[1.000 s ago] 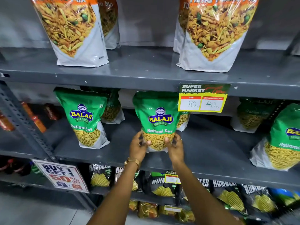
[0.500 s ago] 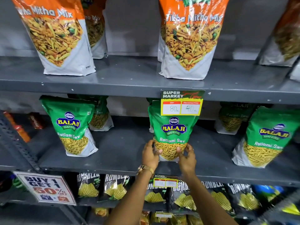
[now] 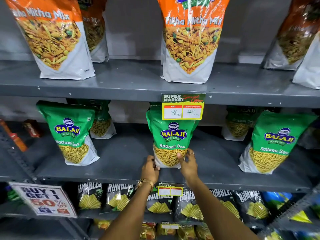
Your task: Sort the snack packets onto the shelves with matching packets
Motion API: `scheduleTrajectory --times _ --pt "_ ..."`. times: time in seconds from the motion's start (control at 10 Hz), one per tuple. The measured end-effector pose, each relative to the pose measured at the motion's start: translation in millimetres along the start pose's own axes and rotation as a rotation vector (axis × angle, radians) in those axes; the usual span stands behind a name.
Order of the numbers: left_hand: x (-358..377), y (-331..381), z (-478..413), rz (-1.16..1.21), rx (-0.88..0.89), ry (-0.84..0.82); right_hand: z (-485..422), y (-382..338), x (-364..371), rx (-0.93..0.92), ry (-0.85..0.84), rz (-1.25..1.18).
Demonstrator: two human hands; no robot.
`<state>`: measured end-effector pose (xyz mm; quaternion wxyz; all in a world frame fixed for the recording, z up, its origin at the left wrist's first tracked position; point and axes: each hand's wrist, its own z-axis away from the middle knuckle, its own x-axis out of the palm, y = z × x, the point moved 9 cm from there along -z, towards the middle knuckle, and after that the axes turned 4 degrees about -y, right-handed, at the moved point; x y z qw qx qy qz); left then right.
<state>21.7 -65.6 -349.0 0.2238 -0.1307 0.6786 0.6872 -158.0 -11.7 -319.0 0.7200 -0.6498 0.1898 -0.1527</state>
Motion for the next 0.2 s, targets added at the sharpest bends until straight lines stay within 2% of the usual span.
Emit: scheduleTrajectory --times 0.2 --pt "5.1 -3.8 -8.5 0.045 -0.038 -0.028 5.9 -6.4 -1.1 -0.004 -0.011 0.021"
